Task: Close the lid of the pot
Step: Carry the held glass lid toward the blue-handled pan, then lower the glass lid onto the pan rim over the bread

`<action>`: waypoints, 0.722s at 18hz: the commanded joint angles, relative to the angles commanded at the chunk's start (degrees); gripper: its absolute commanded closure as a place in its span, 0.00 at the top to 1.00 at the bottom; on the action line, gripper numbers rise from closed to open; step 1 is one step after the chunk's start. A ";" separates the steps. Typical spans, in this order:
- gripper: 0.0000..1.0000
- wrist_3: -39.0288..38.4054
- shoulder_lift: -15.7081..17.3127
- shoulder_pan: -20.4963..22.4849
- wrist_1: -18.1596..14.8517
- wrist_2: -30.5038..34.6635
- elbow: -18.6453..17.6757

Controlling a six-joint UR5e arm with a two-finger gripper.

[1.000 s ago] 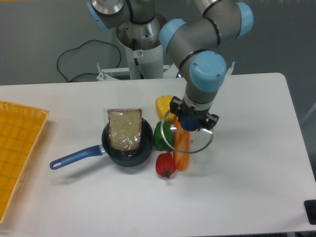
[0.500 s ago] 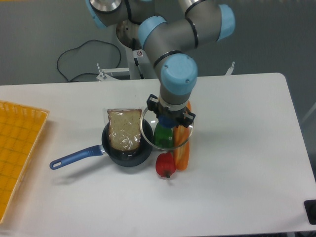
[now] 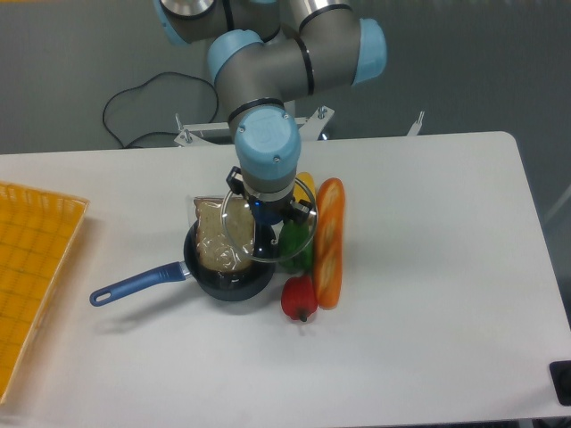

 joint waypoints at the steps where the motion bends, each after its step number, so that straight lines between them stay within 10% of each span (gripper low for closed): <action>1: 0.49 -0.09 0.09 0.00 -0.52 0.00 0.00; 13: 0.49 -1.58 -0.88 -1.23 -5.19 0.09 2.63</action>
